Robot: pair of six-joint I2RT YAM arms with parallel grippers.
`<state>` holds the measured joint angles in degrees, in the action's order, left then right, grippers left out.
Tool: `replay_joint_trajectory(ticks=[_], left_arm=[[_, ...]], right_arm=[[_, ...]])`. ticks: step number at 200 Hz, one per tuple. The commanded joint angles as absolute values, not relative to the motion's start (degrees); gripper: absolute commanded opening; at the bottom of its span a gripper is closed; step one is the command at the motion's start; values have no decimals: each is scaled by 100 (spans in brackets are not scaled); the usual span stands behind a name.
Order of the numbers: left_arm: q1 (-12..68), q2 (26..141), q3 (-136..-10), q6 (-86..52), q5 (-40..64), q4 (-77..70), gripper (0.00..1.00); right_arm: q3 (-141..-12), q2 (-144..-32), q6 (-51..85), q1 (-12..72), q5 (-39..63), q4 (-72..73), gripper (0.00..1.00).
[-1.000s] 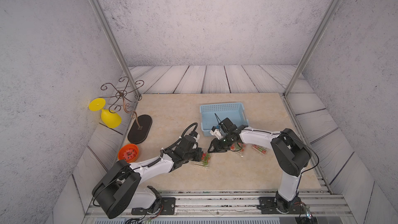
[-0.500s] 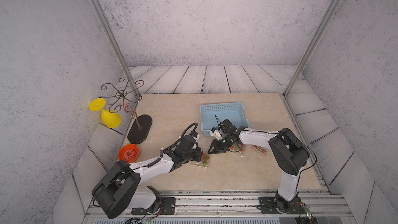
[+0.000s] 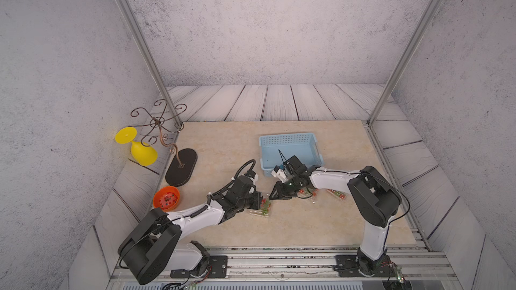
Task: Pack strawberries into containers
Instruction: Close the packing box at the center of the board.
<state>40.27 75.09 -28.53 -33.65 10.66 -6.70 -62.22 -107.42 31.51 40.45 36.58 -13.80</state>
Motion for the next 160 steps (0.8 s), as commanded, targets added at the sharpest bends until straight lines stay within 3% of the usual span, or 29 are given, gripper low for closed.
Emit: replay_joint_trajectory(ticks=[1,18,53,160], left_arm=[[4052,7371,-2742,-3410,943,-617,0],[4052,7284,-2751,-3410,900,-569,0],[4052,7165,-2821,-3366,859,-448,0],[4052,6934,-2909,-3270,835,-220,0]], right_arm=[[-6086,-10869,3185,4104,3574,-1539,28],[-6073,-10795,3209,4104,3585,-1521,29],[-6125,-10568,3226,4096,3557,-1556,43],[-6146,-10082,3322,4010,3803,-1447,43]])
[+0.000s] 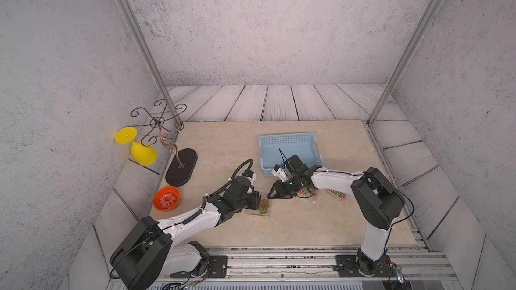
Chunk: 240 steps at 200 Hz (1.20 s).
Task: Pack strawberries into containers
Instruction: Close the packing box at the center of the board.
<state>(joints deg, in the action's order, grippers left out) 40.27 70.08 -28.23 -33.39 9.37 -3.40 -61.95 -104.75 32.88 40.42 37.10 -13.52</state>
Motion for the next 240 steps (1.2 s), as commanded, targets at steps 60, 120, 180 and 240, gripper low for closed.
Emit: replay_joint_trajectory(ticks=[60,120,180,240], left_arm=[[4052,7175,-2826,-3287,962,-430,0],[4052,7399,-2804,-3286,1019,-558,0],[4052,7382,-2769,-3295,1002,-536,0],[4052,7408,-2736,-3309,1018,-584,0]], right_arm=[[-5988,-10320,3380,3981,3865,-1197,42],[-5845,-10598,3400,3929,3899,-954,41],[-5774,-10852,3498,3929,4008,-618,39],[-5636,-10879,3574,3929,4067,-390,32]])
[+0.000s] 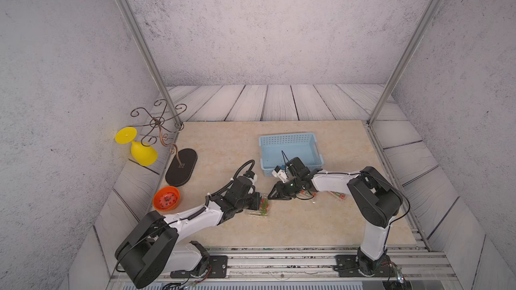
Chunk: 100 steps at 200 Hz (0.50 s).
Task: Pack strawberries into containers
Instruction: Close the packing box at the center of the board.
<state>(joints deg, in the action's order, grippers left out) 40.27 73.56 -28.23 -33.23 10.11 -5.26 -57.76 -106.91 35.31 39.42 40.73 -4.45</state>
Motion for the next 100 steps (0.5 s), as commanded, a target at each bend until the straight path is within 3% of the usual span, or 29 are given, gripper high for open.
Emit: replay_joint_trajectory(ticks=[1,100], left_arm=[[4052,7404,-2734,-3311,1019,-582,0],[4052,7374,-2663,-3335,1025,-603,0]], right_arm=[[-5635,-10884,3580,3929,4073,-384,32],[-5513,-10789,3674,3929,4105,-226,26]])
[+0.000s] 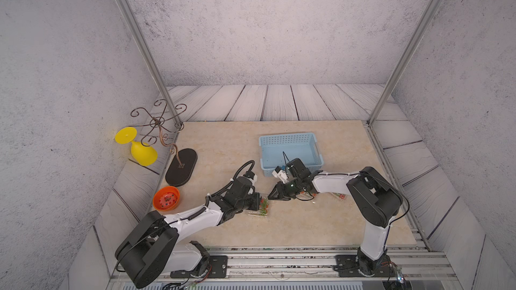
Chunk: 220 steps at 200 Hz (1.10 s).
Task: Pack strawberries into containers
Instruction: Close the packing box at the center of the board, then reset both arms
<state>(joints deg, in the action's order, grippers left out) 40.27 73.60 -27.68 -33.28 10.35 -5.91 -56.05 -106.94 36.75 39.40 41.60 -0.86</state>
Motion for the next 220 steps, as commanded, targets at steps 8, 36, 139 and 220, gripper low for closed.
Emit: replay_joint_trajectory(ticks=[8,36,139,220], left_arm=[[4052,7358,-2672,-3331,1020,-589,0],[4043,7201,-2838,-3298,844,-361,0],[3311,5940,-3056,-2797,-366,116,21],[1246,6580,-2868,-1867,-3031,-1821,76]], right_arm=[[-5511,-10746,3661,3929,4103,-259,26],[-5589,-10456,3512,3888,3988,-607,40],[-6111,-8455,2303,3561,1742,-2491,62],[-5226,-7179,1663,1365,-4012,-1833,99]])
